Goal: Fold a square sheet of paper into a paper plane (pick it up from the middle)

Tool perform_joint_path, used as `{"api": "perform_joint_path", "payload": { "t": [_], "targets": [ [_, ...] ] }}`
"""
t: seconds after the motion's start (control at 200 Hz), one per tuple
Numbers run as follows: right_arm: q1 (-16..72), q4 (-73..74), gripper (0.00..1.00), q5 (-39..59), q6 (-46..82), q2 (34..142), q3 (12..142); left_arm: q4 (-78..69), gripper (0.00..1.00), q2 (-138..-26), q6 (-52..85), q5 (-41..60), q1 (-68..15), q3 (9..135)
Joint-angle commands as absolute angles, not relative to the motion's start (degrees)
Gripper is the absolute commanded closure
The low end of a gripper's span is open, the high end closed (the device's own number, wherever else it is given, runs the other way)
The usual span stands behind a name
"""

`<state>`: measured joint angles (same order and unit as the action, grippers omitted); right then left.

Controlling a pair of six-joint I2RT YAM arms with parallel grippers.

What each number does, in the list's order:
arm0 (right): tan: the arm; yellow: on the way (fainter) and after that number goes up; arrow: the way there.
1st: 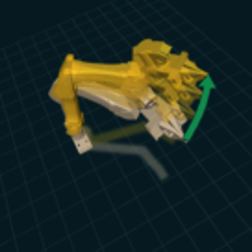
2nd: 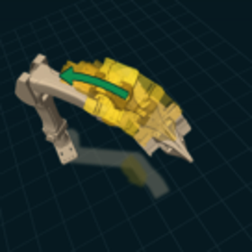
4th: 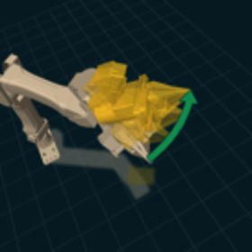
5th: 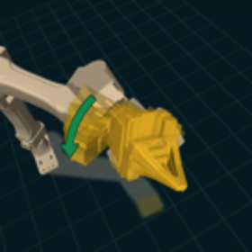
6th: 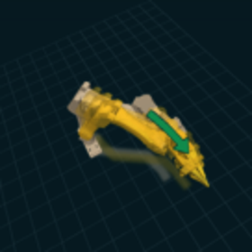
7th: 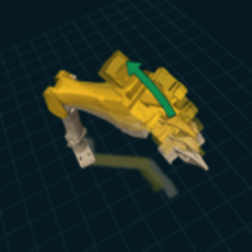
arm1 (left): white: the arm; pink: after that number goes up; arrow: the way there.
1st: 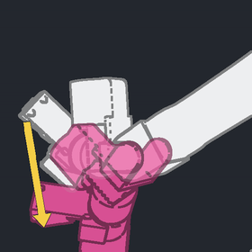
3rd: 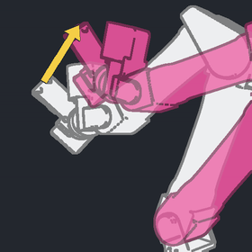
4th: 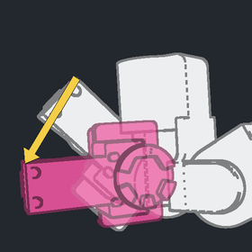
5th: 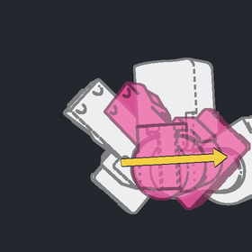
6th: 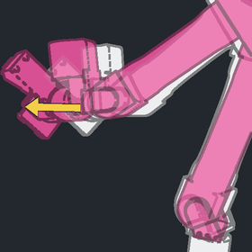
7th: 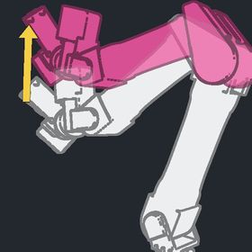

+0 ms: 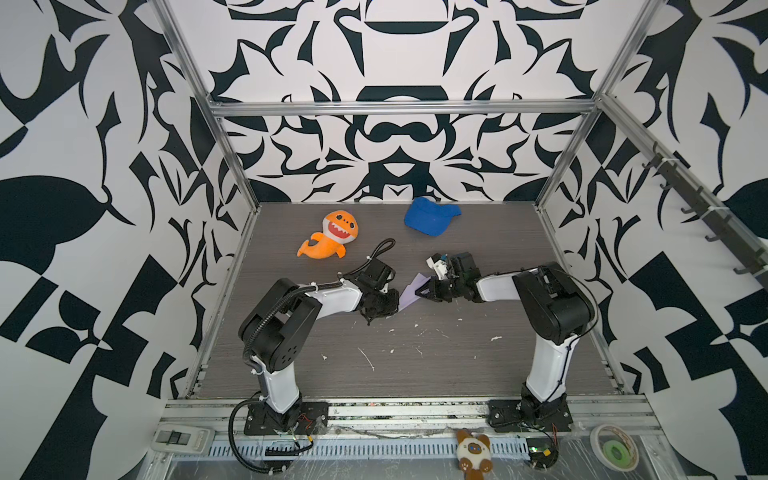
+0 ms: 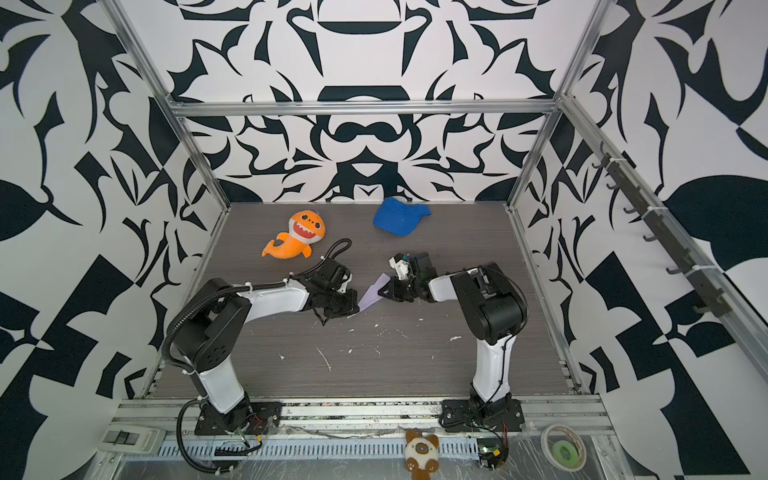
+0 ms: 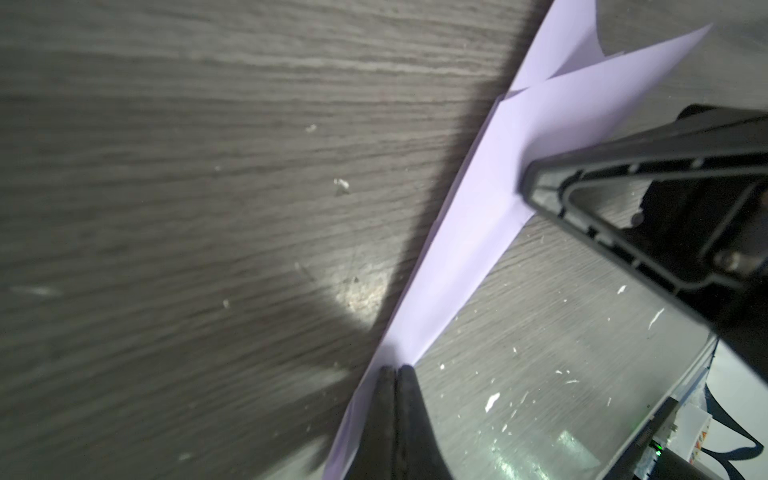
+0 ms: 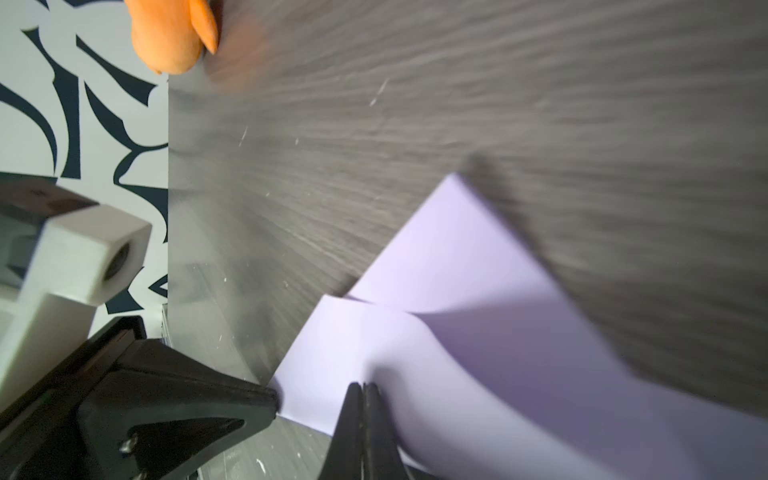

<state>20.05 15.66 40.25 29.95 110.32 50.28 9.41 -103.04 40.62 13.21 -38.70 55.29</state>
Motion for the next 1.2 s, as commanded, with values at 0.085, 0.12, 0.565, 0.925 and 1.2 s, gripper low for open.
{"api": "perform_joint_path", "payload": {
  "t": [0.085, 0.12, 0.565, 0.925, 1.2],
  "targets": [
    [17.6, 12.2, 0.94, 38.3, 27.3, 110.3, 51.4, 18.1, 1.00, -106.1, 40.6, 8.5, -38.5, 54.1],
    [17.6, 11.7, 0.94, 38.3, 27.0, 109.9, 51.7, 18.2, 1.00, -106.1, 40.6, 8.5, -38.5, 54.1],
    [28.0, 10.2, 0.94, 39.1, 28.0, 105.7, 52.4, 19.0, 1.00, -106.8, 40.3, 8.2, -38.4, 54.9],
    [29.5, 6.5, 0.95, 38.2, 26.6, 110.3, 55.8, 19.2, 1.00, -106.9, 40.2, 8.1, -38.4, 54.7],
    [23.7, 4.1, 0.96, 36.6, 23.9, 110.0, 53.6, 19.5, 1.00, -107.0, 40.1, 8.0, -38.2, 54.4]
  ]
}}
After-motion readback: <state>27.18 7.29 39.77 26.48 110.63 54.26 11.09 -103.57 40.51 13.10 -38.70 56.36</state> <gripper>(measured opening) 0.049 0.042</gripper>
